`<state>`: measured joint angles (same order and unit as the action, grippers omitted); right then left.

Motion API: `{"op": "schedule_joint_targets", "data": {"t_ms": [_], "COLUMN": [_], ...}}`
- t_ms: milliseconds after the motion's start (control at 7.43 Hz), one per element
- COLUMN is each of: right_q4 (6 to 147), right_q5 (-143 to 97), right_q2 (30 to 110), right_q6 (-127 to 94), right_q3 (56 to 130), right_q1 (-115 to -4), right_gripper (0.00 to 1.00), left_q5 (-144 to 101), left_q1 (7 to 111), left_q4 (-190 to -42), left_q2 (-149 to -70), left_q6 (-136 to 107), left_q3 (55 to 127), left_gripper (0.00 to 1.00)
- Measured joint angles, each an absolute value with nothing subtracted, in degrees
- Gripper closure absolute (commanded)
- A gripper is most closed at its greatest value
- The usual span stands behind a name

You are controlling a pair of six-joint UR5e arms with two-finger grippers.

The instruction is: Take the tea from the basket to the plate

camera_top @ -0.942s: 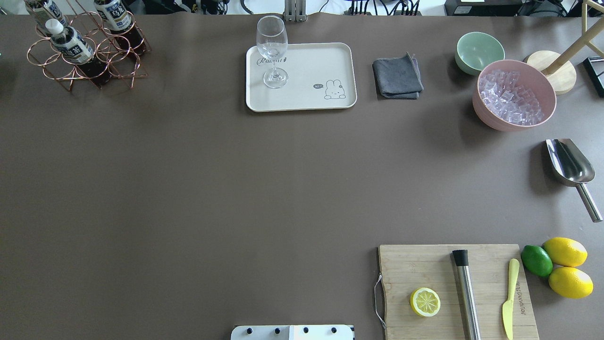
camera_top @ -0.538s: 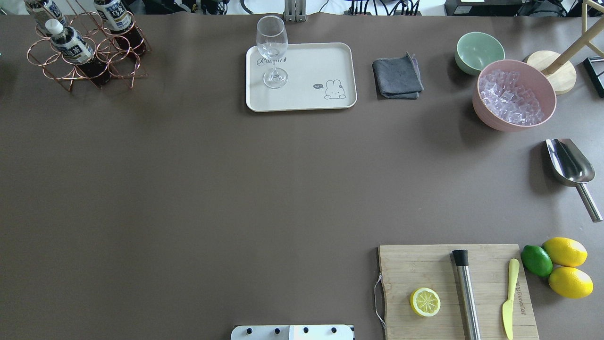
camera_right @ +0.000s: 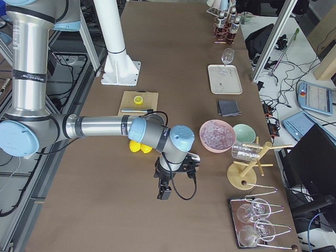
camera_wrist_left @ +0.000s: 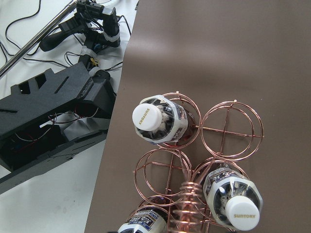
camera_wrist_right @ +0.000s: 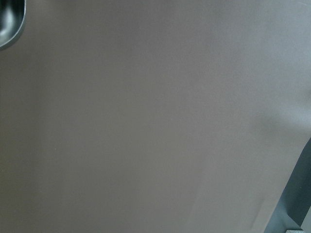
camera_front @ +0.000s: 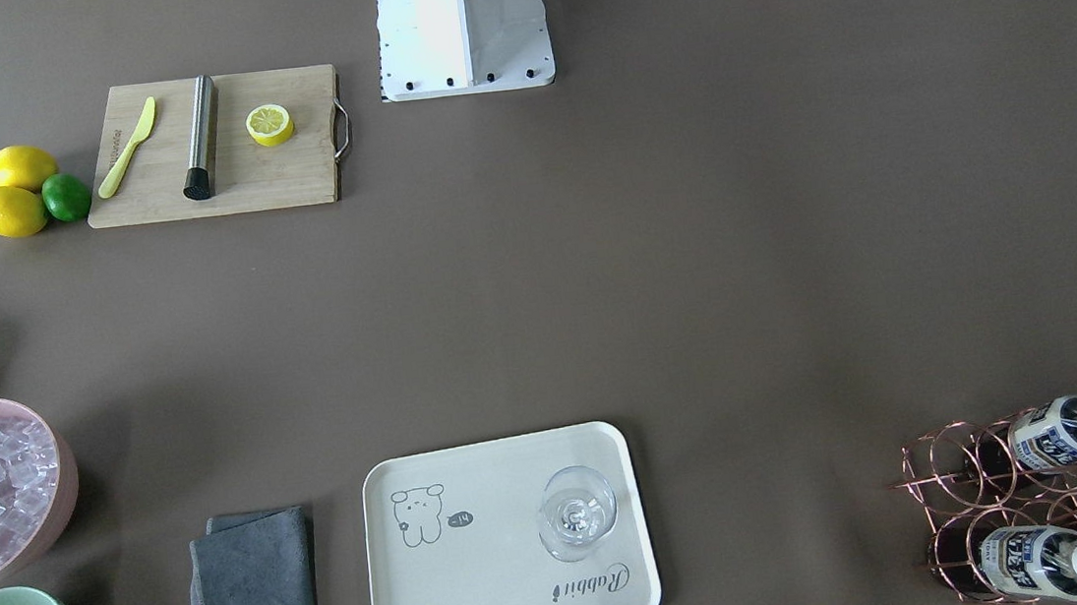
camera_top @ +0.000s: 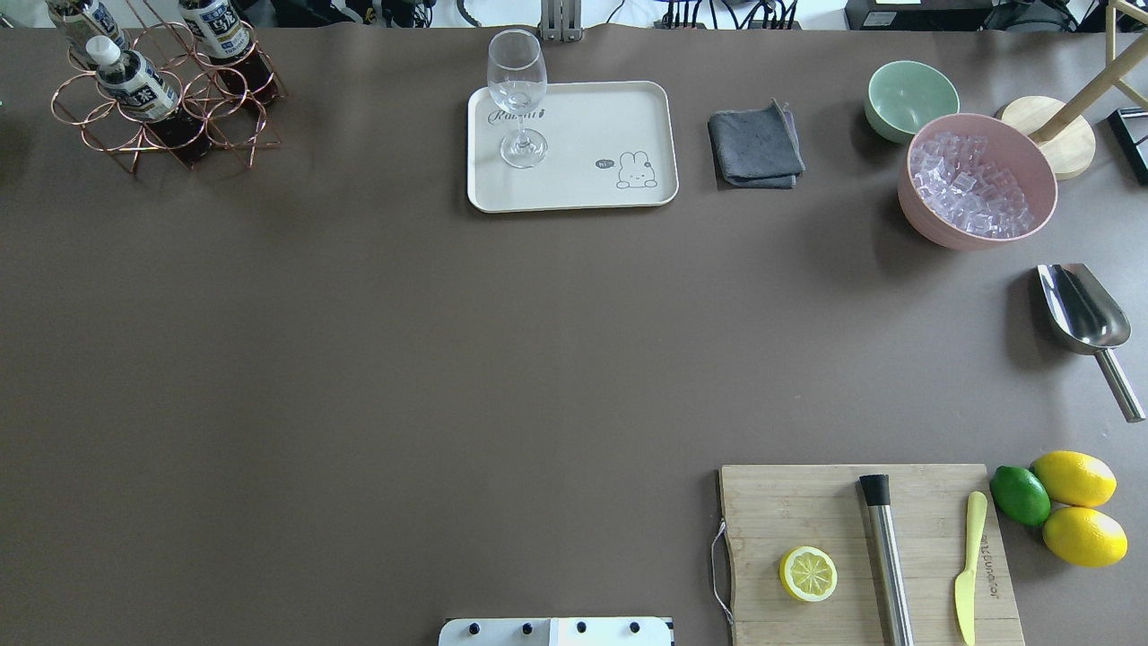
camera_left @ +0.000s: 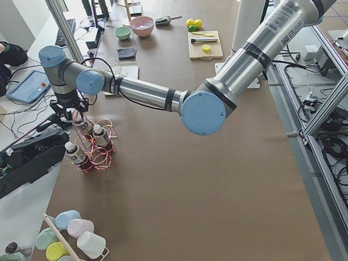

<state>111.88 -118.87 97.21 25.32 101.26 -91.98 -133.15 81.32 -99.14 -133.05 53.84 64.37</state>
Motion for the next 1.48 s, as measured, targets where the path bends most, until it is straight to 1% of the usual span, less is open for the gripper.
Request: {"op": "schedule_joint_targets", "data": {"t_ms": [538, 942, 1212, 1481], "right_q4": [111.9, 111.9, 111.9, 112.0], "right_q5": [-118.8, -118.8, -118.8, -118.5], "right_q2": [97.2, 97.2, 97.3, 97.4], "right_q6": [25.3, 25.3, 25.3, 25.3], "right_q3": [101.1, 101.1, 101.1, 101.9], "right_q1": [-92.0, -92.0, -92.0, -92.0], "right_gripper": [0.00, 0.00, 0.00, 0.00], "left_q5": [-132.8, -133.4, -134.4, -135.5], "left_q1": [81.8, 83.8, 84.6, 84.8], "left_q4": [-99.0, -99.0, -97.5, -92.7], "left_q2": [-133.1, -133.7, -133.3, -131.7], "left_q6": [54.8, 56.7, 57.9, 58.1], "left_q3": [64.4, 66.0, 69.5, 77.0], "left_gripper": [1.00, 1.00, 1.00, 1.00]}}
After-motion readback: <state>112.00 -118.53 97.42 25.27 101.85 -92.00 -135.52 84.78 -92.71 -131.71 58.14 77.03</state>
